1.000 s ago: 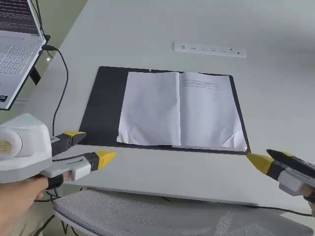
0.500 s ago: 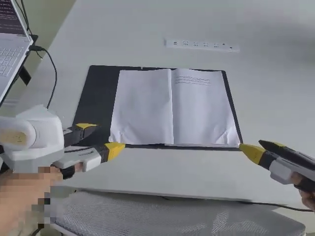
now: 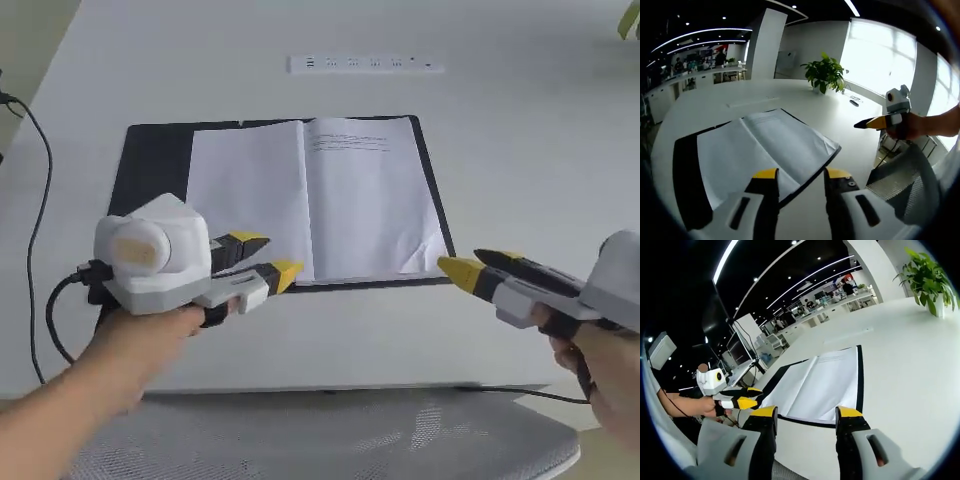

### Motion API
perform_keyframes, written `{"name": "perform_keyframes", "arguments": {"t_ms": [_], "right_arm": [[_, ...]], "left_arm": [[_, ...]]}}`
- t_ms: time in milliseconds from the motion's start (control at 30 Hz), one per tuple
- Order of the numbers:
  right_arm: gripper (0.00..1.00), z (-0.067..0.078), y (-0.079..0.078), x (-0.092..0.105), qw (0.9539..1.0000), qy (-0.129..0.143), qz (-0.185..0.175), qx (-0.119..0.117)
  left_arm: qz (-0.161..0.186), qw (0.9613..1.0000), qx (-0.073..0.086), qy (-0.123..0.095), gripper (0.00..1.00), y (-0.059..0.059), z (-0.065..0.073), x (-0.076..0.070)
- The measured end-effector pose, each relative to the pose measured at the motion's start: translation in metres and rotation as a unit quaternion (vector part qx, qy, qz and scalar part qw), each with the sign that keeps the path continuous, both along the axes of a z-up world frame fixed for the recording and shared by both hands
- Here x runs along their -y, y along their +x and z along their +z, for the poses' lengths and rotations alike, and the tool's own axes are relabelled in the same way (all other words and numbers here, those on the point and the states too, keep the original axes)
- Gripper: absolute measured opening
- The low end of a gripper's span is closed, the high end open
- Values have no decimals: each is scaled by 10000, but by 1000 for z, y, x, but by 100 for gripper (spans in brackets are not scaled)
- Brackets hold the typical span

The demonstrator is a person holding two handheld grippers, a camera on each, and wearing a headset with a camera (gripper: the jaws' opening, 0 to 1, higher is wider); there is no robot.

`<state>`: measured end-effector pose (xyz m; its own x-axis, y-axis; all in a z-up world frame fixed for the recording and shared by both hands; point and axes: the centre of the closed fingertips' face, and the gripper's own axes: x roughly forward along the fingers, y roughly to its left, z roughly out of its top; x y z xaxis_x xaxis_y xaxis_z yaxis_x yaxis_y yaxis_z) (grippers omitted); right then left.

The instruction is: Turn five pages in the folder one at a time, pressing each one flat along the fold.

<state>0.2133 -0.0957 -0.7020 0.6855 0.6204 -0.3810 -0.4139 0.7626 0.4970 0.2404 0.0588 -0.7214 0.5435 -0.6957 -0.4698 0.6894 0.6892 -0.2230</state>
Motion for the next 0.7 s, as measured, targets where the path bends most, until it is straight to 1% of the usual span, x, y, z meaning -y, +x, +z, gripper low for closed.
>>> {"name": "perform_keyframes", "arguments": {"t_ms": [33,67,100,133,167,200,233,267,300,333,400,433,467,500,600,633,667,700], "right_arm": [[45,-2,1,1,10000,32,-18,-29],[45,-3,2,2,10000,51,-24,-32],[45,-5,3,3,10000,62,-39,-57],[45,-5,3,3,9999,70,-45,-67],[45,-5,3,4,9999,85,-50,-65],[45,-6,2,4,9999,119,-55,-81],[45,-6,2,5,9999,115,-56,-78],[45,-6,2,6,9999,130,-63,-73],[45,-7,2,7,9998,171,-89,-94],[45,-7,3,9,9997,201,-115,-100],[45,-7,4,12,9995,248,-165,-112],[45,-7,4,13,9994,265,-188,-111],[45,-6,5,15,9993,288,-221,-101],[45,-5,5,17,9992,305,-245,-104],[44,-3,6,21,9987,391,-298,-91],[44,-3,7,23,9986,405,-323,-87],[44,-3,7,25,9985,424,-324,-99],[44,-2,6,26,9985,437,-323,-92]], "left_arm": [[-109,9999,12,65,37,2,-3,8],[-192,9997,8,135,38,6,-9,20],[-222,9997,44,135,40,10,-10,28],[-268,9995,56,146,42,15,-15,41],[-283,9995,35,154,45,19,-19,48],[-293,9994,48,162,45,22,-23,55],[-311,9993,63,193,46,25,-27,62],[-358,9990,-8,263,46,28,-36,72],[-365,9990,-9,270,47,29,-40,79],[-393,9988,24,283,48,31,-45,89],[-418,9984,63,374,50,33,-52,100],[-423,9983,63,403,51,35,-58,106],[-405,9982,55,433,52,38,-63,110],[-398,9980,112,478,53,40,-65,114],[-316,9984,86,455,53,43,-68,122],[-234,9990,100,376,53,46,-66,126],[-176,9990,136,375,54,48,-66,128],[-156,9989,152,420,54,49,-67,129]]}}
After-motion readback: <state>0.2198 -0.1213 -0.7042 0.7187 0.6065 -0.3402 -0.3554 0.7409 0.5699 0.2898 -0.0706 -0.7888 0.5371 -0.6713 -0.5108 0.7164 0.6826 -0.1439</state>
